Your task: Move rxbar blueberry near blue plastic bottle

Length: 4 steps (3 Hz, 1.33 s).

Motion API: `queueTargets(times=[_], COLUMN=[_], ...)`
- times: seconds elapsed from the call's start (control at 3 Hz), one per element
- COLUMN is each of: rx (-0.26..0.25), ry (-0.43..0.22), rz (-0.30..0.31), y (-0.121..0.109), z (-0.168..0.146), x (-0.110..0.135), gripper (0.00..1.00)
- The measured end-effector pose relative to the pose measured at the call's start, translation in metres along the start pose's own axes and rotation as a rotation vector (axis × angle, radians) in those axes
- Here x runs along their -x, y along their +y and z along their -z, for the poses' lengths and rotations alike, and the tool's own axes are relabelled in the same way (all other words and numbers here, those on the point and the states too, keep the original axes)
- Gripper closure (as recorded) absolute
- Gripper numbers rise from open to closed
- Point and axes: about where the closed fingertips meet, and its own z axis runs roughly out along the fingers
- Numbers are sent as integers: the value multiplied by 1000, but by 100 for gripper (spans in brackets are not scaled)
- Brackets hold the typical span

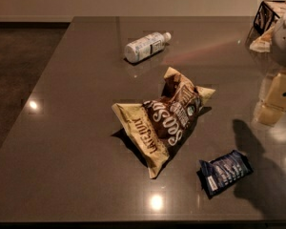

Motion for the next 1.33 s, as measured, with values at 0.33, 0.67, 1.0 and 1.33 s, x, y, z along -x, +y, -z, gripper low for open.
queueTargets(times=[0.33,0.67,1.0,1.33], rx=[0,7,37,91], ry=[0,-19,-58,-77], rz=[0,12,62,132], y=[0,5,30,57], z=[0,-2,-12,-36], x=[0,-4,-5,-4], gripper=[0,0,0,0])
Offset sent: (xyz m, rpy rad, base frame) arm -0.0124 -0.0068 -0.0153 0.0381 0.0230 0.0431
